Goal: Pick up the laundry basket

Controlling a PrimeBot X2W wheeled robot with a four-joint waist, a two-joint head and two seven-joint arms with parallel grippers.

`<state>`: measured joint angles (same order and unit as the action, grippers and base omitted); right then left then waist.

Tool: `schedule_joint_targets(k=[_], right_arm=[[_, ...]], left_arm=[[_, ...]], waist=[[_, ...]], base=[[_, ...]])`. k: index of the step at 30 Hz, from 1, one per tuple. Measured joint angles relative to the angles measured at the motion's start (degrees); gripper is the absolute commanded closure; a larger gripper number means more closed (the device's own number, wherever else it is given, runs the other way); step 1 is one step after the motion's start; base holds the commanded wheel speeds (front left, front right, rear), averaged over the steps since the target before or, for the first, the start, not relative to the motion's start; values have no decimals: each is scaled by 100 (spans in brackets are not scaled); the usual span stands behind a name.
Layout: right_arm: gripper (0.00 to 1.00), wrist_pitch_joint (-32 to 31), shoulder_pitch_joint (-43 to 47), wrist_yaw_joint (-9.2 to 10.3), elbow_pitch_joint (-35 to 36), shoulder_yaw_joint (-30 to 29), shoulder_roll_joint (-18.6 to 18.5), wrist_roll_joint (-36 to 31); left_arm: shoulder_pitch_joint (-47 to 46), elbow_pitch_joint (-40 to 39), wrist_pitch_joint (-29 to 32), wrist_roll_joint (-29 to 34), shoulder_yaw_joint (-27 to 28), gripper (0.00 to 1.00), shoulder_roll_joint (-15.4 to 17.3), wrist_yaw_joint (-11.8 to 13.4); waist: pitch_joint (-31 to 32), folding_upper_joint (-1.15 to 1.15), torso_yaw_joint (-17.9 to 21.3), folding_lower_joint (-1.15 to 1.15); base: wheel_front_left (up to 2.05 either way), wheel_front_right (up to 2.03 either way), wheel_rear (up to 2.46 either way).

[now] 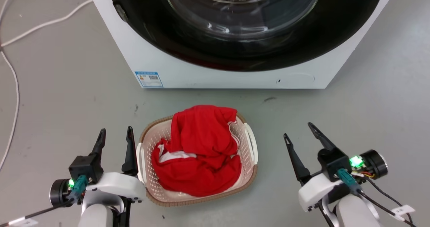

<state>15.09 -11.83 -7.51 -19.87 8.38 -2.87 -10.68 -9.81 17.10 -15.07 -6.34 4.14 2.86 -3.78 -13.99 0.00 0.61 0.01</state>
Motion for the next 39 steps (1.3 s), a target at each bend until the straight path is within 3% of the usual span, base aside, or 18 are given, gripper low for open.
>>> schedule_joint_targets(k=[16, 39], right_arm=[[0, -1, -1301, 0, -1552, 481, -16, -190], [0, 0, -2859, 0, -3203, 621, -113, -260]], left_arm=[[-1042, 1489, 0, 75, 343, 0, -3, -225], [-2346, 2703, 0, 164, 425, 0, 26, -344]], waist=[[-1249, 0, -161, 0], [-2708, 0, -394, 0]], base=[[0, 0, 0], [0, 0, 0]])
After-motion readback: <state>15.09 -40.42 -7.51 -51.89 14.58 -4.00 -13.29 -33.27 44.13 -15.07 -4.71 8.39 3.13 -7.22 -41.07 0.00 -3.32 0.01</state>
